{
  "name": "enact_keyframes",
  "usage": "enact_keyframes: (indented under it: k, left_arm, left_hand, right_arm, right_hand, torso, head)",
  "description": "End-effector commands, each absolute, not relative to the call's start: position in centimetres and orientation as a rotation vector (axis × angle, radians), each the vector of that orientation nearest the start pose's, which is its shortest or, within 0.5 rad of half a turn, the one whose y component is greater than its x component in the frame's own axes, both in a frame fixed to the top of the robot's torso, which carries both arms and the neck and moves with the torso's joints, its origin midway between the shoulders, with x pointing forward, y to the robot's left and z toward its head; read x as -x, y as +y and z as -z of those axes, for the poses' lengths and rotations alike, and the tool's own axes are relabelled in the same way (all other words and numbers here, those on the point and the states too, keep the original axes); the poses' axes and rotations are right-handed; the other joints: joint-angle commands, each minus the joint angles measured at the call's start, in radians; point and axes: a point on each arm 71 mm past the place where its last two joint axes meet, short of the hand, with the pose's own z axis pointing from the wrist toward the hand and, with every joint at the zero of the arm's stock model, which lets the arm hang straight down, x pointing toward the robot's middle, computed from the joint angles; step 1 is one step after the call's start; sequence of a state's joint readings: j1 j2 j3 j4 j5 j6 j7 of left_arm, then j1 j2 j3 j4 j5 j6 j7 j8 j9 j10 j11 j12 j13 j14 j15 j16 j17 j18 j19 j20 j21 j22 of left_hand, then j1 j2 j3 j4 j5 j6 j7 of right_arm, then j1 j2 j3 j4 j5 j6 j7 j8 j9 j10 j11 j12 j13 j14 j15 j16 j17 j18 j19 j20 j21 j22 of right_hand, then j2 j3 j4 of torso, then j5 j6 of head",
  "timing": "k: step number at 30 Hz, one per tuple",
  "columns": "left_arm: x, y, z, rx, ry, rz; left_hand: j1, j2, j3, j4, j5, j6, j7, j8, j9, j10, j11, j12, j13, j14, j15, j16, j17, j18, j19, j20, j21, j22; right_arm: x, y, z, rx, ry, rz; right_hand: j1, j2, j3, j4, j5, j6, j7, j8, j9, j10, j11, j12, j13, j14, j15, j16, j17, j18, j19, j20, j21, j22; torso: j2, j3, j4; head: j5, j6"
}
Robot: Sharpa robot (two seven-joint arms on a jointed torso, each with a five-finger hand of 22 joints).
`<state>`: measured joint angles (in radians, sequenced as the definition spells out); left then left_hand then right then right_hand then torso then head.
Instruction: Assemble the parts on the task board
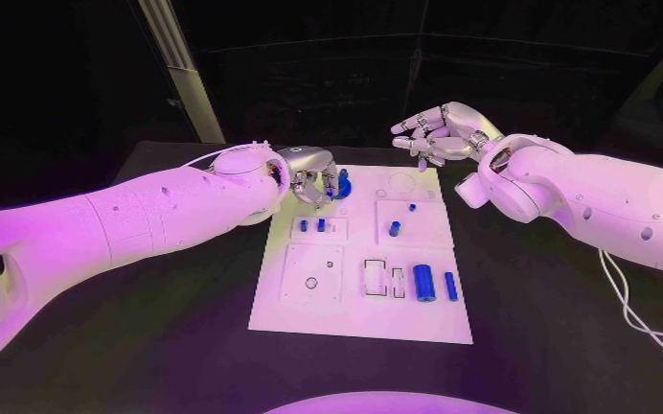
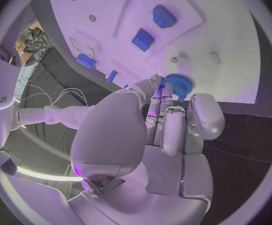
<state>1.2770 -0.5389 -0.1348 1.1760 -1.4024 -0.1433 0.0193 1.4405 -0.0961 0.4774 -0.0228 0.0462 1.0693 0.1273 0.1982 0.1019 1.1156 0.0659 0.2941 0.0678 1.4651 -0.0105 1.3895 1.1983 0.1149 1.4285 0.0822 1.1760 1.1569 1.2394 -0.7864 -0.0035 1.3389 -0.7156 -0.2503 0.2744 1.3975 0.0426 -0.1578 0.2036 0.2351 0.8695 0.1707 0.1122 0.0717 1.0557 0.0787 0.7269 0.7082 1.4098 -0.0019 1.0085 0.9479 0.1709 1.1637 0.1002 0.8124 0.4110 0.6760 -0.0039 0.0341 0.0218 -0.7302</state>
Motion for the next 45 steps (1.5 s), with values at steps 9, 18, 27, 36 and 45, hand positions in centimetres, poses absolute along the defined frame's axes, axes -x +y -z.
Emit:
enact_keyframes:
  k: [9, 18, 27, 36, 45]
  left_arm:
    - [-54.2, 15.2, 20.6, -0.275, 1.866, 0.648]
    - [-54.2, 15.5, 21.4, -0.286, 1.937, 0.628]
    - [-54.1, 15.6, 21.6, -0.289, 1.957, 0.622]
    - [-54.1, 15.4, 21.9, -0.292, 1.969, 0.622]
    - [-54.1, 15.1, 22.0, -0.293, 1.967, 0.625]
  left_hand:
    - [-0.018, -0.005, 0.008, 0.000, 0.002, 0.009, 0.002, -0.006, -0.002, 0.014, -0.001, -0.009, 0.001, 0.026, -0.007, 0.004, -0.002, -0.019, 0.005, -0.001, 0.003, 0.003]
    - [-0.026, -0.008, 0.009, 0.000, 0.002, 0.010, 0.001, -0.009, -0.003, 0.016, -0.002, -0.014, 0.000, 0.024, -0.007, 0.001, -0.009, -0.019, 0.005, -0.001, 0.003, 0.004]
    - [-0.029, -0.011, 0.009, -0.001, 0.002, 0.013, -0.001, -0.010, -0.003, 0.021, -0.003, -0.016, 0.001, 0.022, -0.008, -0.002, -0.015, -0.019, 0.006, -0.001, 0.006, 0.007]
    - [-0.031, -0.012, 0.010, -0.003, 0.002, 0.017, -0.002, -0.010, -0.002, 0.025, -0.004, -0.018, 0.002, 0.022, -0.009, -0.003, -0.017, -0.020, 0.006, -0.001, 0.007, 0.009]
    - [-0.033, -0.014, 0.010, -0.004, 0.002, 0.018, -0.003, -0.011, -0.002, 0.027, -0.005, -0.020, 0.002, 0.021, -0.010, -0.004, -0.019, -0.019, 0.005, -0.002, 0.007, 0.010]
  right_arm:
    - [-52.6, -22.2, 15.4, -0.376, 1.563, -1.202]
    - [-52.7, -22.3, 15.4, -0.377, 1.563, -1.201]
    - [-52.7, -22.3, 15.4, -0.376, 1.563, -1.201]
    - [-52.7, -22.3, 15.4, -0.377, 1.564, -1.201]
    - [-52.7, -22.2, 15.4, -0.376, 1.564, -1.202]
  right_hand:
    - [0.005, 0.008, 0.000, -0.004, 0.004, -0.010, 0.000, 0.003, 0.001, -0.007, 0.002, 0.003, -0.001, 0.000, 0.001, -0.002, 0.001, 0.014, 0.005, 0.001, -0.005, -0.001]
    - [0.005, 0.008, 0.000, -0.004, 0.004, -0.010, 0.000, 0.003, 0.001, -0.007, 0.002, 0.003, -0.001, 0.000, 0.001, -0.002, 0.001, 0.014, 0.005, 0.001, -0.005, -0.001]
    - [0.007, 0.010, -0.001, -0.005, 0.006, -0.010, 0.000, 0.003, 0.001, -0.008, 0.002, 0.004, -0.003, 0.000, 0.001, -0.003, 0.002, 0.014, 0.006, 0.001, -0.006, -0.002]
    - [0.008, 0.010, -0.001, -0.005, 0.006, -0.010, 0.000, 0.003, 0.001, -0.008, 0.002, 0.004, -0.003, 0.000, 0.001, -0.003, 0.002, 0.014, 0.006, 0.001, -0.006, -0.002]
    - [0.008, 0.010, -0.001, -0.005, 0.006, -0.010, 0.000, 0.003, 0.001, -0.008, 0.002, 0.004, -0.003, 0.000, 0.001, -0.003, 0.002, 0.014, 0.006, 0.001, -0.006, -0.002]
  torso:
    - [0.002, 0.0007, -0.0048]
    - [0.001, 0.0000, -0.0023]
    - [0.001, 0.0006, -0.0035]
    - [0.002, 0.0001, -0.0035]
    - [0.001, 0.0007, -0.0039]
  head:
    - [0.001, -0.003]
    - [0.006, -0.007]
    - [0.008, -0.006]
    - [0.008, -0.007]
    - [0.009, -0.008]
